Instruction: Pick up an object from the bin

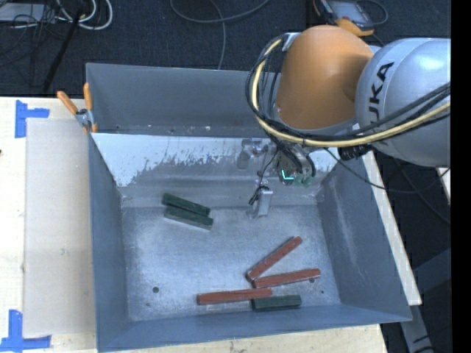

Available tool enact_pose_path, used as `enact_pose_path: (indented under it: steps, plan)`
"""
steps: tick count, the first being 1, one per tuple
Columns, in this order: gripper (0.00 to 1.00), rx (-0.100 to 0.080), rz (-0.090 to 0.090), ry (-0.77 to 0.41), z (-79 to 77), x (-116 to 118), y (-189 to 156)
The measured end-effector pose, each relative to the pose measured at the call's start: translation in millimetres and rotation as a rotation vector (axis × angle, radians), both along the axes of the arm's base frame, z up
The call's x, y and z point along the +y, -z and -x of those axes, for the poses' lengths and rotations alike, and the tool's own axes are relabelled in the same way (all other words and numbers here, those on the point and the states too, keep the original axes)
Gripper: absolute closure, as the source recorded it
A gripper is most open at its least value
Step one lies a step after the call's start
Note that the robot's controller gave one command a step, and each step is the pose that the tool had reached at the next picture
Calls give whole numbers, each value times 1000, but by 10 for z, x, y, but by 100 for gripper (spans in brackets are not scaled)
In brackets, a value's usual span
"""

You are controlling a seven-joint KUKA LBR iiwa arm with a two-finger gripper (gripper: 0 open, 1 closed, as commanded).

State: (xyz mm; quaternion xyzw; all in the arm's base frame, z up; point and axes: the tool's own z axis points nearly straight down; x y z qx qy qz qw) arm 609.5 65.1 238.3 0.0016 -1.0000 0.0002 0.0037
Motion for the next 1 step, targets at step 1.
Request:
enact_pose_path:
  steps: [1]
  plan:
    - [0, 4, 0, -99, 699, -540, 1369]
